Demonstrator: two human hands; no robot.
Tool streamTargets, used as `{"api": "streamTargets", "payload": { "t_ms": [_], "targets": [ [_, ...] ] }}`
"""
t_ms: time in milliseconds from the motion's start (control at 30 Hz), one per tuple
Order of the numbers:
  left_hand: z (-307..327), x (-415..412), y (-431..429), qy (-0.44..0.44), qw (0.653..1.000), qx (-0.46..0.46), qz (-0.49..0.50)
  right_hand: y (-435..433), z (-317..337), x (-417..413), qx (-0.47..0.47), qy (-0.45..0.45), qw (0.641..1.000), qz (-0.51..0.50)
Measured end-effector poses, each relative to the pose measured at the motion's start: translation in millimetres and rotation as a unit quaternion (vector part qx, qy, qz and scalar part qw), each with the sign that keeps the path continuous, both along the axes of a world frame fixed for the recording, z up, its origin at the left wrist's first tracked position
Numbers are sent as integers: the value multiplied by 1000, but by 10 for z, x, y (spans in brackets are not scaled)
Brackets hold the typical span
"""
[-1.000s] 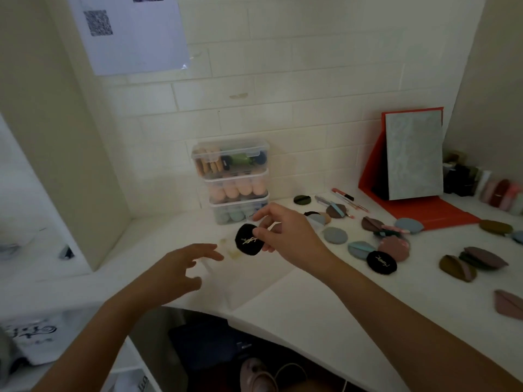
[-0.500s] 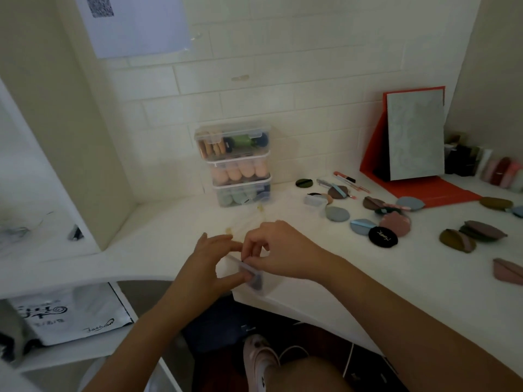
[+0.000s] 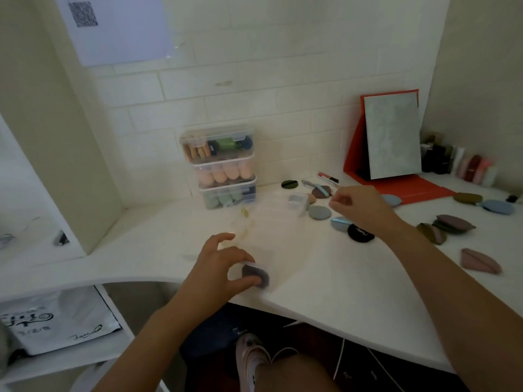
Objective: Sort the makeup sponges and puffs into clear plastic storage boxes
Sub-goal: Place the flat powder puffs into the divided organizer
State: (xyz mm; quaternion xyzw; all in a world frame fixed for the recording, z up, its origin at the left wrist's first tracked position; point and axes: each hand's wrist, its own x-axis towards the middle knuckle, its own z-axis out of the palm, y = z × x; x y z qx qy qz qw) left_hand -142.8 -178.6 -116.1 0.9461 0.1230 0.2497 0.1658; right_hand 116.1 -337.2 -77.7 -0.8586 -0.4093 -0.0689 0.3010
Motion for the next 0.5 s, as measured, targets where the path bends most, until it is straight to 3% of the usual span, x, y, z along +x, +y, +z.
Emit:
{"api": "streamTargets", "payload": {
  "t_ms": [167,367,500],
  "targets": [
    [-191,110,-51,-56,993,105,-14,-318,14,206,-72,13,995,-71],
    [-232,193,-96,-72,993,94,-2,-326,-57,234,-241,-5,970,15],
    [-258,235,-133,-86,991,105,5,-338,-123,268,-196,66,978,10]
  ]
}}
